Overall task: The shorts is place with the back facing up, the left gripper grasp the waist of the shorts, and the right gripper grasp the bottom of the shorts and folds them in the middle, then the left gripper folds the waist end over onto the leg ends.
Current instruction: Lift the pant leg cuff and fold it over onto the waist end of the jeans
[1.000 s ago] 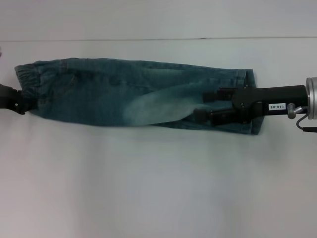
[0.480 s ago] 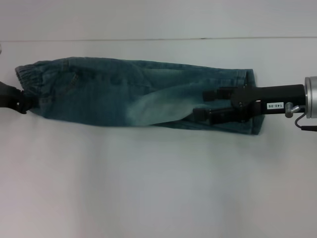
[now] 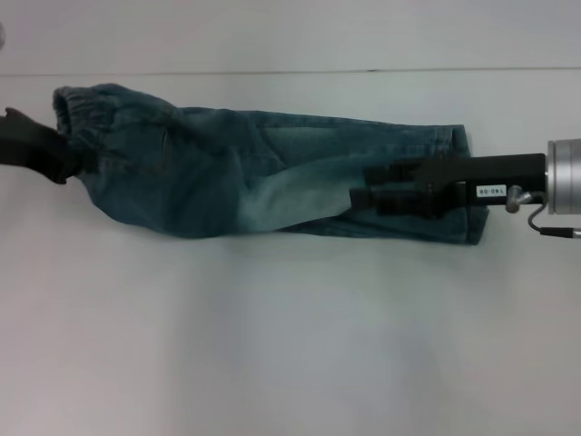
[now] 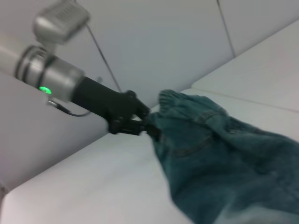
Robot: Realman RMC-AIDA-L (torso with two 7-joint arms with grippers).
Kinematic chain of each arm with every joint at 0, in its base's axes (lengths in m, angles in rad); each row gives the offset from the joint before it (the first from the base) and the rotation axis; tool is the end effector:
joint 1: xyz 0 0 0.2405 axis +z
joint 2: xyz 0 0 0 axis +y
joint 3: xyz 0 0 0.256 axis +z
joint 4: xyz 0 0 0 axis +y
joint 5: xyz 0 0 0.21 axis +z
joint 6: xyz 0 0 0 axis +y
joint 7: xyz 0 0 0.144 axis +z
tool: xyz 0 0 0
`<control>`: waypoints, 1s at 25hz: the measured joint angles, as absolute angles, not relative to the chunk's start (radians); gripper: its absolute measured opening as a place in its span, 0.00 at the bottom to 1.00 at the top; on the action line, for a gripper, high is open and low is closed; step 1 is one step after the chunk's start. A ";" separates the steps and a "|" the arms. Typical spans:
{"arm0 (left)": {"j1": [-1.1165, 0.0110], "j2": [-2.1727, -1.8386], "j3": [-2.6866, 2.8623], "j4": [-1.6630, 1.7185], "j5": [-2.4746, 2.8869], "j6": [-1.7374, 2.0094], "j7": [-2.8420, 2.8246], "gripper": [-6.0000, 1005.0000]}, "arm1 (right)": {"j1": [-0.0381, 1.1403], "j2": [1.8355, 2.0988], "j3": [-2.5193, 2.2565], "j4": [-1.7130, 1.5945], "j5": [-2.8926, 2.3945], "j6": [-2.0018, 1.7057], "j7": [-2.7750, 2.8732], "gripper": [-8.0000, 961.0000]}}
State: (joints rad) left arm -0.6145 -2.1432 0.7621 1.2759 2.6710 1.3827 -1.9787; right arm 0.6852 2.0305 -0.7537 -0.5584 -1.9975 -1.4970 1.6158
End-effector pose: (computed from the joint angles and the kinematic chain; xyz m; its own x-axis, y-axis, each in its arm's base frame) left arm -0.2448 0.3901 0.0775 0.8461 0.5311 0.0453 0.4428 -0.6530 -0.6144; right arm 0.2261 0.3667 -0.0068 0.7397 -0.4857 -0.4658 -0.5551 -0.8317 -0.0143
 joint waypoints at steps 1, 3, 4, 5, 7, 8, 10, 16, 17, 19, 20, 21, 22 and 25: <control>-0.619 -2.145 0.767 1.306 2.671 1.416 -1.994 0.14 | 0.684 2.035 -0.752 -0.558 -1.995 -1.481 1.613 0.76; -0.628 -2.144 0.787 1.357 2.671 1.477 -2.034 0.14 | 0.678 2.050 -0.738 -0.556 -1.975 -1.415 1.600 0.69; -0.632 -2.142 0.798 1.378 2.671 1.499 -2.057 0.14 | 0.674 2.061 -0.731 -0.551 -1.958 -1.377 1.586 0.65; -0.635 -2.141 0.807 1.392 2.672 1.513 -2.073 0.14 | 0.671 2.073 -0.726 -0.535 -1.928 -1.331 1.559 0.60; -0.651 -2.137 0.831 1.438 2.672 1.552 -2.144 0.14 | 0.670 2.085 -0.724 -0.491 -1.864 -1.255 1.492 0.49; -0.661 -2.136 0.835 1.457 2.672 1.567 -2.172 0.14 | 0.677 2.089 -0.723 -0.441 -1.809 -1.206 1.435 0.44; -0.686 -2.136 0.838 1.489 2.672 1.601 -2.222 0.14 | 0.692 2.093 -0.723 -0.354 -1.710 -1.137 1.330 0.36; -0.772 -2.136 0.839 1.554 2.672 1.678 -2.327 0.14 | 0.749 2.106 -0.721 -0.095 -1.339 -1.026 0.941 0.18; -0.788 -2.136 0.839 1.562 2.672 1.689 -2.344 0.14 | 0.758 2.108 -0.721 -0.065 -1.295 -1.024 0.895 0.14; -0.816 -2.135 0.839 1.579 2.672 1.710 -2.374 0.14 | 0.771 2.112 -0.711 -0.019 -1.229 -1.022 0.812 0.10; -0.829 -2.134 0.839 1.587 2.672 1.719 -2.385 0.14 | 0.777 2.114 -0.702 0.005 -1.200 -1.022 0.767 0.08; -0.846 -2.132 0.839 1.595 2.672 1.732 -2.398 0.14 | 0.784 2.115 -0.685 0.029 -1.179 -1.022 0.727 0.06; -0.859 -2.130 0.839 1.600 2.672 1.741 -2.410 0.14 | 0.791 2.117 -0.662 0.054 -1.164 -1.022 0.681 0.03; -0.891 -2.127 0.839 1.609 2.672 1.761 -2.440 0.14 | 0.810 2.120 -0.564 0.130 -1.148 -1.023 0.511 0.01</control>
State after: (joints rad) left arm -0.8910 -2.1273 0.8392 1.6087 2.6722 1.7608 -2.4405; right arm 0.8105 2.1204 -0.5641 0.1304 -1.1482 -1.0233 0.5111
